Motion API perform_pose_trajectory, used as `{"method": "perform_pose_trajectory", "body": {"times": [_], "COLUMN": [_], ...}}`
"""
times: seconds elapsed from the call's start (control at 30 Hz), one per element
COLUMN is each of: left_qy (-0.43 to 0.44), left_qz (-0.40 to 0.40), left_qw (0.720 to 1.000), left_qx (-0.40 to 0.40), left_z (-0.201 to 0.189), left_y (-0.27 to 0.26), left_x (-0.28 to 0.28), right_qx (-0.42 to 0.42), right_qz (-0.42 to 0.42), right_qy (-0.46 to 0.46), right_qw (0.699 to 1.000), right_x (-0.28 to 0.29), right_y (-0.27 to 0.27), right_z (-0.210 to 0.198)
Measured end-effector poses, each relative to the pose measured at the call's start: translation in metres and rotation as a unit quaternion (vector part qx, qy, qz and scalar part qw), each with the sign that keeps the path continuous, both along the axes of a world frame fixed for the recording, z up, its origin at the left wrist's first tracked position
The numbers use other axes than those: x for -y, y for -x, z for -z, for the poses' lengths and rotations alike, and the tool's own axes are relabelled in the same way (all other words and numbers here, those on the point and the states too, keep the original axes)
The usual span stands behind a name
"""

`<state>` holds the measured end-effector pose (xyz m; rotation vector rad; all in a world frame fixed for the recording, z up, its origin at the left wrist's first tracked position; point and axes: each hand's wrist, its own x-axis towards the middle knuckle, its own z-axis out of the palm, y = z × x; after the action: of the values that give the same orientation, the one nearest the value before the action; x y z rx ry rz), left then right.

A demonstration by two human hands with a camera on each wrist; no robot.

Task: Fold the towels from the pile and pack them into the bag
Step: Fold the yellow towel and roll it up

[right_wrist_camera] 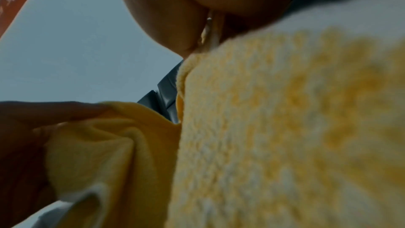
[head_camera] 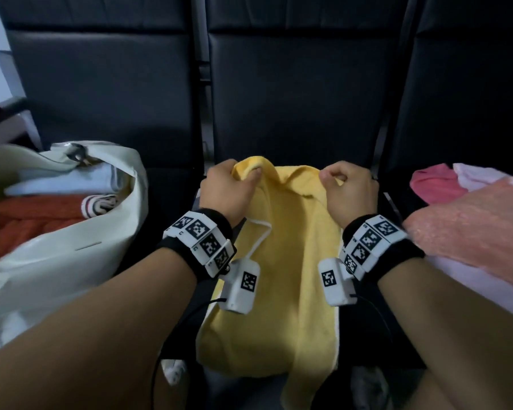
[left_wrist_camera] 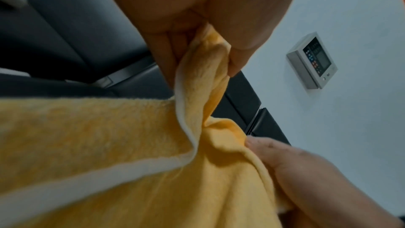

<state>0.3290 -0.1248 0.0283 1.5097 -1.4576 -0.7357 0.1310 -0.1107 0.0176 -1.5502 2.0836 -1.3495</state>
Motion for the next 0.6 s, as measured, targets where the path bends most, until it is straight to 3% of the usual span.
{"method": "perform_pose_trajectory", "body": {"times": [0.2,0.4,0.6], "left_qy": [-0.042,-0.054,-0.04], "left_qz": [0.093,0.092,0.075], "left_qw": [0.995,0.993,0.994], "left_qx": [0.001,0.054,0.068], "left_z": [0.031,0.043,0.056], "left_y": [0.016,0.013,0.012], "left_x": [0.017,0.033,0.041], "right_qx": [-0.067,-0.156,-0.116], "right_qz": [-0.036,-0.037,-0.054], "right_qy": [-0.007,-0.045,-0.093], "right_qw": [0.997,0.986,0.987], "right_x": [0.026,0.041,0.044], "right_y": [-0.007,-0.003,-0.019], "right_z": [0.016,0.028,0.033]}}
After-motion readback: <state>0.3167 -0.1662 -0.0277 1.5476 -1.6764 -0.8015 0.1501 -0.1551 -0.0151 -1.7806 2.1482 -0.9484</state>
